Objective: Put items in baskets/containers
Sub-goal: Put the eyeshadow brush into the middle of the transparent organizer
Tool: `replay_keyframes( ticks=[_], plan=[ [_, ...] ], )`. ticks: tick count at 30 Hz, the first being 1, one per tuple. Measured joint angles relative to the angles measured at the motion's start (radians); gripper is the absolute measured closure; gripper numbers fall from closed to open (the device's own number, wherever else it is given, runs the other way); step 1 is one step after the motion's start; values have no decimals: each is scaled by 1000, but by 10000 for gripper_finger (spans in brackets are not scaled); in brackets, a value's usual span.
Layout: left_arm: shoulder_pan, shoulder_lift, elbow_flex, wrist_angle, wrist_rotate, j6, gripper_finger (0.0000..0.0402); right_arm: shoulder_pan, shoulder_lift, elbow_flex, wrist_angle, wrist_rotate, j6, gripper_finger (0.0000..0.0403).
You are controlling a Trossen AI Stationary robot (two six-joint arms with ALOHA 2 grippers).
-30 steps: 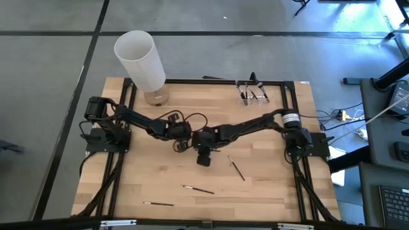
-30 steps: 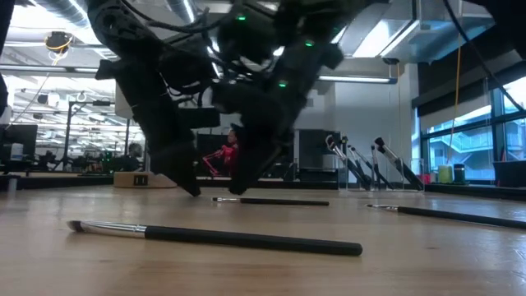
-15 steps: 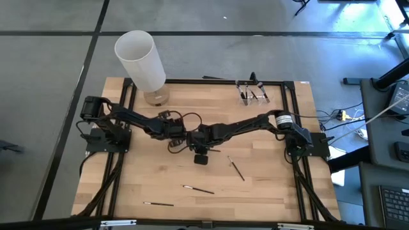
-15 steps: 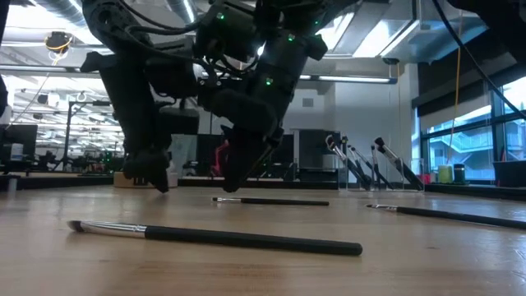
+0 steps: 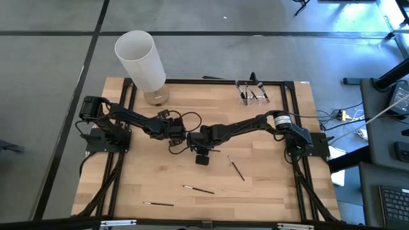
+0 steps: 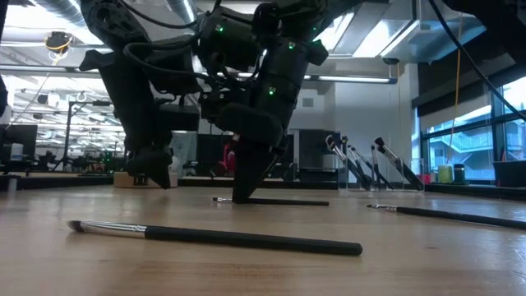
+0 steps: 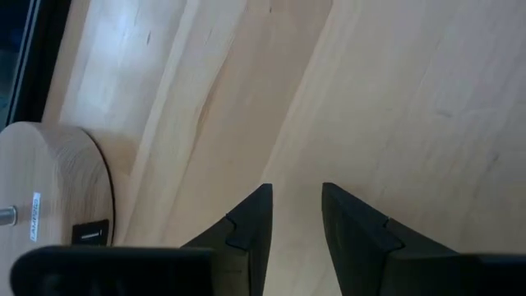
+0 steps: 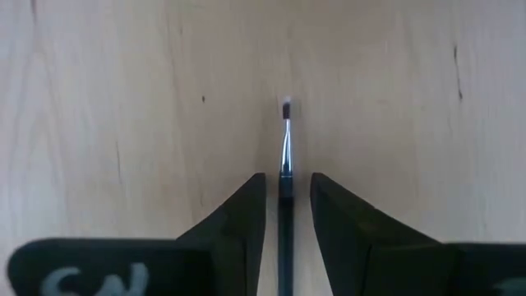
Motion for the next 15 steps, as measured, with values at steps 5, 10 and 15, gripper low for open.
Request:
replay_keyframes(
  ticks=[5,10,15],
  plan=[
    [11,0,-35,6,-15,-1,300,-1,11,1,-11,0,6,312],
    [38,-4,-56,35,-17,-7,300,-1,13,0,-17,1,31,358],
    [39,-4,-58,42,-18,-17,300,-12,15,-1,-19,1,96,393]
  ],
)
